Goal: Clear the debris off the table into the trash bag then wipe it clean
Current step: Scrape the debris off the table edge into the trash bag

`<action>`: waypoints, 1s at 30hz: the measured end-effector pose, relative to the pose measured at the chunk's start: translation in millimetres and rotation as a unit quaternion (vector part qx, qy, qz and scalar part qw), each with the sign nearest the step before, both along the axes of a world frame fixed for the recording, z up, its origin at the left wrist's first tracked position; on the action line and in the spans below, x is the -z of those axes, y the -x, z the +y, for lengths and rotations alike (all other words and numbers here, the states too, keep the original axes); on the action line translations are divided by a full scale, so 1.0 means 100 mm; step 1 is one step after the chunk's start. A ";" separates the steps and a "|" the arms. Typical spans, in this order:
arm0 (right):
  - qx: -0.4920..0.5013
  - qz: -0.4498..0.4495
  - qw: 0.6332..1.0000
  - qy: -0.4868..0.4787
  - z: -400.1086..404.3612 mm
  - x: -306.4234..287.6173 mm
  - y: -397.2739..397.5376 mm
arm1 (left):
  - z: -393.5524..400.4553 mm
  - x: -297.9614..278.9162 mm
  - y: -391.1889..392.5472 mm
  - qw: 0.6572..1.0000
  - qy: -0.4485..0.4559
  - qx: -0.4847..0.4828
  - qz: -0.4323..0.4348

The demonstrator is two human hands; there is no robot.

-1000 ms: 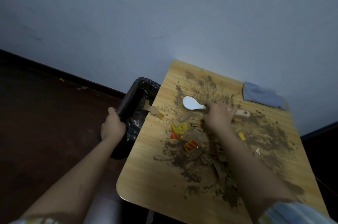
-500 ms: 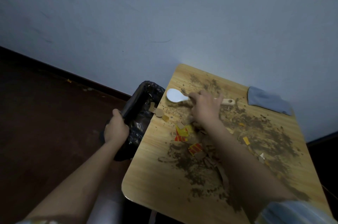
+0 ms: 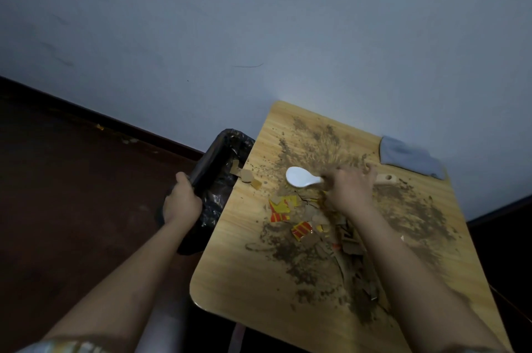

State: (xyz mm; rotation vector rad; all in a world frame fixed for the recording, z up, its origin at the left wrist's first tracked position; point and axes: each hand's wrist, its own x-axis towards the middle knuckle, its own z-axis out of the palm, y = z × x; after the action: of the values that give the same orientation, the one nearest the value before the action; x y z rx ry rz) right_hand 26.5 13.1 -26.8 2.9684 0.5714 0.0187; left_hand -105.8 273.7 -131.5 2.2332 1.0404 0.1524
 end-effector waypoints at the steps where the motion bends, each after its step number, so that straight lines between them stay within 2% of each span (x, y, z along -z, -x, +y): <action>1: -0.005 0.000 1.000 -0.008 0.08 0.02 0.02 | 0.00 -0.01 0.00 1.000 0.002 0.001 -0.001; 9: -0.009 0.004 0.998 -0.066 0.85 0.21 0.18 | 0.04 -0.02 0.09 1.000 -0.007 -0.004 0.000; 15: -0.025 -0.026 0.991 -0.133 1.06 0.26 0.19 | 0.05 -0.03 0.14 1.000 -0.010 -0.009 0.007; 18: -0.029 -0.045 0.986 -0.159 0.95 0.21 0.12 | 0.06 -0.03 0.15 1.000 -0.011 -0.011 0.005; 22: -0.015 -0.072 0.989 -0.128 0.59 0.13 -0.03 | 0.07 -0.02 0.12 1.000 -0.009 -0.009 0.008; 30: 0.158 -0.034 0.986 -0.029 -0.39 0.05 -0.18 | -0.03 -0.01 -0.07 1.000 0.016 -0.005 0.014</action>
State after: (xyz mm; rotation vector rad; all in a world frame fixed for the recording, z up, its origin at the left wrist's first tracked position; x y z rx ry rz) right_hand 44.6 -25.9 -32.0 3.0634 0.0893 0.1083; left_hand -99.2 270.6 -130.6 2.2085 1.0611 0.1084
